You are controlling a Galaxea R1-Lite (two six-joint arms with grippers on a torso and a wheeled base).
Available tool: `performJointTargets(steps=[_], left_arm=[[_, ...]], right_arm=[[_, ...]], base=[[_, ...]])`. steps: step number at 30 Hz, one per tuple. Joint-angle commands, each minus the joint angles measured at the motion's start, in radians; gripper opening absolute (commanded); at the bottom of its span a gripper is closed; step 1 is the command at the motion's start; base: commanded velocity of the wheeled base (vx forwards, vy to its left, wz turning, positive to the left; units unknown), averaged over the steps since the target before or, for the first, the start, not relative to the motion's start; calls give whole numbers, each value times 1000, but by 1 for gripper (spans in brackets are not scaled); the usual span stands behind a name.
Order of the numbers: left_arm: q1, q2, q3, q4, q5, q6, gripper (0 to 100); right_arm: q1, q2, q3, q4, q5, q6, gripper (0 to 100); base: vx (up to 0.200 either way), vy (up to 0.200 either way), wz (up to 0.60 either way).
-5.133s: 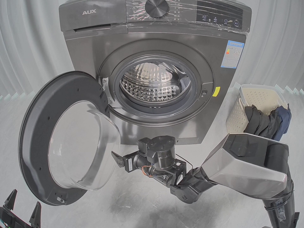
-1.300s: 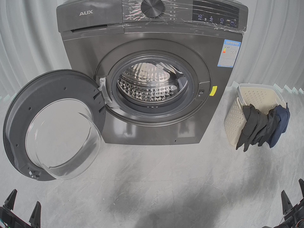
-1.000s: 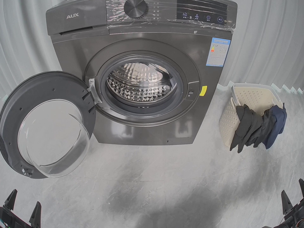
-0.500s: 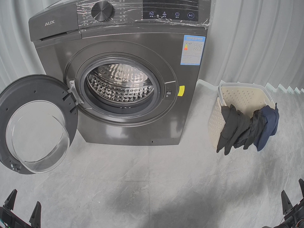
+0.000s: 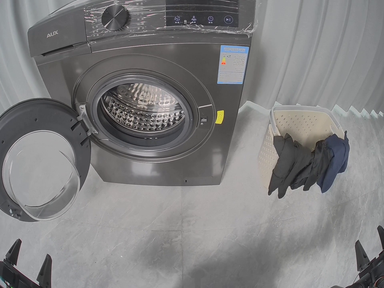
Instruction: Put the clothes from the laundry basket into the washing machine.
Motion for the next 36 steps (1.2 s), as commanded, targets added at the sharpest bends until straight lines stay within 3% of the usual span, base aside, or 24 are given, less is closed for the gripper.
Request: performJointTargets(steps=[1, 10, 22, 36], left_arm=[[0, -13, 16, 0, -1, 0, 100], [-2, -13, 18, 0, -1, 0, 100], [-2, -13, 18, 0, -1, -5, 100], [-2, -13, 16, 0, -1, -5, 100]], right_arm=[[0, -13, 18, 0, 0, 0, 100], [2, -13, 18, 0, 0, 0, 100], [0, -13, 18, 2, 5, 0, 100], [2, -13, 16, 2, 5, 0, 100]], base=[[0, -200, 0], [0, -200, 0], [0, 0, 0], [0, -200, 0]])
